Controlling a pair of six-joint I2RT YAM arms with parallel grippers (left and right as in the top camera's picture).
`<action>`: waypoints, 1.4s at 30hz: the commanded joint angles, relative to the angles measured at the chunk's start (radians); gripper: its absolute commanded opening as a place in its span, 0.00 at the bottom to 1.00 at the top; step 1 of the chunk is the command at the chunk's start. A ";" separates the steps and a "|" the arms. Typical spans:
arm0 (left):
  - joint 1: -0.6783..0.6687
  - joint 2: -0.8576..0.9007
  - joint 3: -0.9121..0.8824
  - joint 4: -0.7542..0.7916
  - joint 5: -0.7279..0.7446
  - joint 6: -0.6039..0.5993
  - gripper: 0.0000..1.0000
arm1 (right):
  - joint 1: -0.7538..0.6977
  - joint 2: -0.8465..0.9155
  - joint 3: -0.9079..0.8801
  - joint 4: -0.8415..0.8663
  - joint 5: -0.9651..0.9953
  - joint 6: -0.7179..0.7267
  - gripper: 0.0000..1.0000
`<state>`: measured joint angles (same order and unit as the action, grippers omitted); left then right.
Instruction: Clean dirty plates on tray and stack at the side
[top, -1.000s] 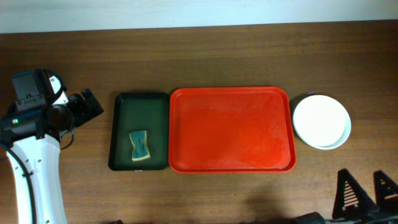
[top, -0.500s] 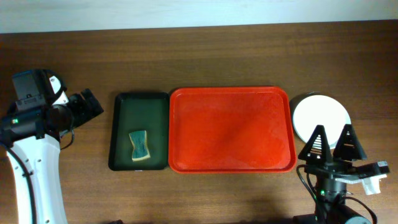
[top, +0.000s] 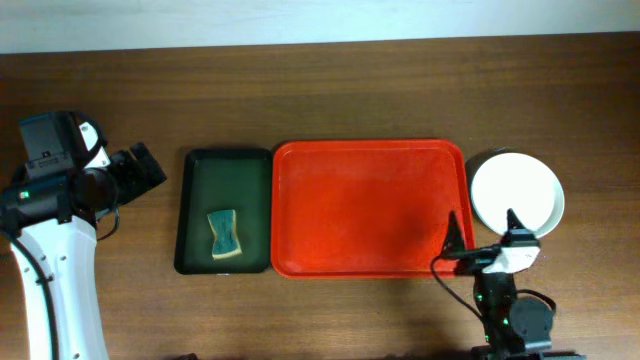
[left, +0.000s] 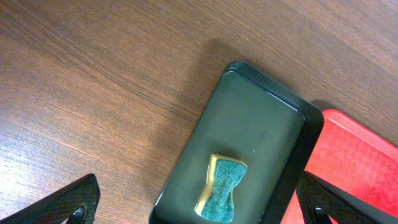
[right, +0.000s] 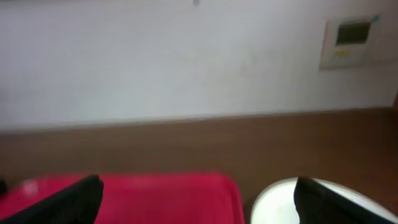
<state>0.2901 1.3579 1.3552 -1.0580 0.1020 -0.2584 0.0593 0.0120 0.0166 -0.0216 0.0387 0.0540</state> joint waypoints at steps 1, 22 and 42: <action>0.003 0.002 0.008 0.002 0.010 -0.010 0.99 | -0.008 -0.008 -0.011 -0.061 -0.031 -0.080 0.98; 0.003 0.002 0.008 0.002 0.010 -0.010 0.99 | -0.008 -0.006 -0.011 -0.061 -0.031 -0.106 0.98; -0.132 -0.773 0.007 -0.045 -0.016 -0.010 0.99 | -0.008 -0.006 -0.011 -0.061 -0.031 -0.106 0.99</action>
<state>0.1635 0.7181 1.3552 -1.0729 0.1001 -0.2584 0.0593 0.0139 0.0120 -0.0753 0.0166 -0.0532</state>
